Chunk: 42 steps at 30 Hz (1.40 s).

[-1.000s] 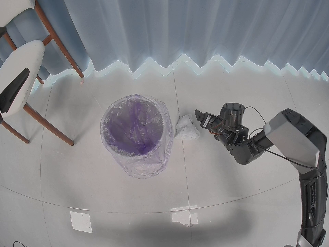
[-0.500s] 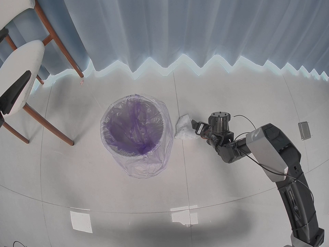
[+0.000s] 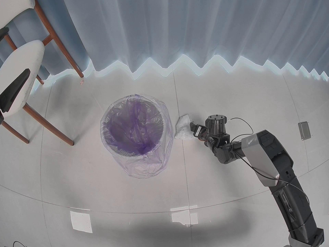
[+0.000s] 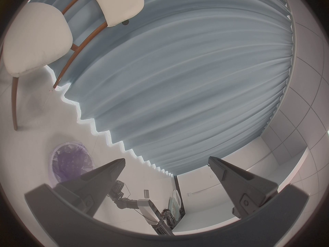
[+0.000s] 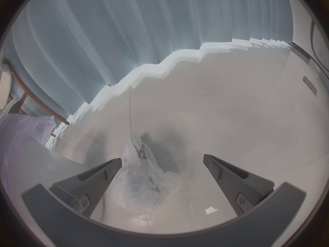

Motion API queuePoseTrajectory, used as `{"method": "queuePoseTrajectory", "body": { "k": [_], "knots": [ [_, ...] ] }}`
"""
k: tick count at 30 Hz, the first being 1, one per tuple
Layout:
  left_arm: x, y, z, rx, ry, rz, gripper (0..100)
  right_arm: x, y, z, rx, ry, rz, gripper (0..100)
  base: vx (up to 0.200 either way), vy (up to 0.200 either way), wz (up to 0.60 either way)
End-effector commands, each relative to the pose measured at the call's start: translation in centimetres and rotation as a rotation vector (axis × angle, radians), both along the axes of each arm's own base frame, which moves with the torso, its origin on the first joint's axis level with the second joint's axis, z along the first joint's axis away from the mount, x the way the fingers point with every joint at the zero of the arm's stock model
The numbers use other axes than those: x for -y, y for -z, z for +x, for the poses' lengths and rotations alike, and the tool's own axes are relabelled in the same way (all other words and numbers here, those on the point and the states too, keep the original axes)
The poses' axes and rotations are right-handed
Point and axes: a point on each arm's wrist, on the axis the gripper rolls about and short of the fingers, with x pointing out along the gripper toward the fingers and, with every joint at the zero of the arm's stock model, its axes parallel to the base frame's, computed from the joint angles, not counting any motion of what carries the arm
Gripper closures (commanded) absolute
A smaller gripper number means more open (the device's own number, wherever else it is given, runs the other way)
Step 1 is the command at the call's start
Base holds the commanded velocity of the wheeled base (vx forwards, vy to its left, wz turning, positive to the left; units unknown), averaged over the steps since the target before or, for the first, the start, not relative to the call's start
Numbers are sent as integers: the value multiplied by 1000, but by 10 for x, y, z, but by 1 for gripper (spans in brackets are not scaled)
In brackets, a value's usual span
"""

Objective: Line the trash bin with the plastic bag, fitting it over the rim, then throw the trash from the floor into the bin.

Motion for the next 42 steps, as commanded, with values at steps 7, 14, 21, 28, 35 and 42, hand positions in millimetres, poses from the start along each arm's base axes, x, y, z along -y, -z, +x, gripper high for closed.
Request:
{"method": "queuePoseTrajectory", "body": {
  "k": [7,14,21,28,35,42],
  "knots": [
    [0,-1,-1,5,4,2,0,-17,18,-8,-30,-35,-15,0,0,0,0],
    [0,-1,-2,8,6,1,0,-18,27,-8,-45,-41,-27,0,171,171,0],
    [1,0,-2,6,16,3,0,-12,34,-6,-55,-31,-31,0,86,86,0],
    [1,1,-3,5,17,4,0,-8,52,-7,-103,-28,-49,0,0,0,0],
    [1,1,-3,5,17,4,0,13,71,-2,-156,11,-67,0,0,0,0],
    [1,1,-3,4,16,4,0,13,61,0,-128,20,-50,100,0,0,0]
  ]
}}
